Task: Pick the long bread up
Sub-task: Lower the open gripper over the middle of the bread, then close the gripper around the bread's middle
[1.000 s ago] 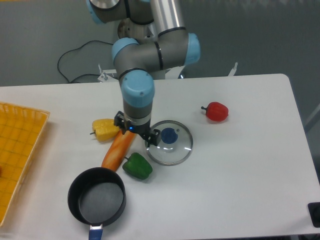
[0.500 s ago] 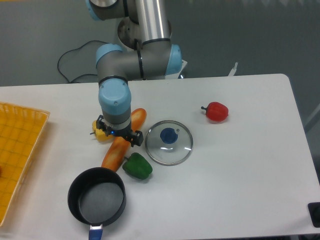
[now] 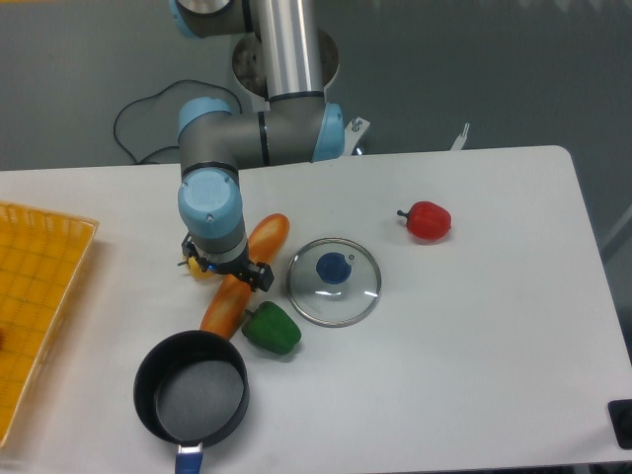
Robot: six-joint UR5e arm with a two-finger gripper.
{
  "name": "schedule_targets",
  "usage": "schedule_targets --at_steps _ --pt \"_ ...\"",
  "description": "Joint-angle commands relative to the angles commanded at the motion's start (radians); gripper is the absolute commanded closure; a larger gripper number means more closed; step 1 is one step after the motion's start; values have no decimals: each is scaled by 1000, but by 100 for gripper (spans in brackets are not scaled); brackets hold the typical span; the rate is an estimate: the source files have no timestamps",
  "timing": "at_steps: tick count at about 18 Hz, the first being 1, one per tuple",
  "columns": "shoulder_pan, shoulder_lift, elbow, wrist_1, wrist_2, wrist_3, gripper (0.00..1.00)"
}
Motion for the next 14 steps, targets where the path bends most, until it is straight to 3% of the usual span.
schedule_targets --at_steps 10,14 --pt "-25 -34 -11 2 58 -34 0" --pt "-34 -58 -8 28 60 -46 0"
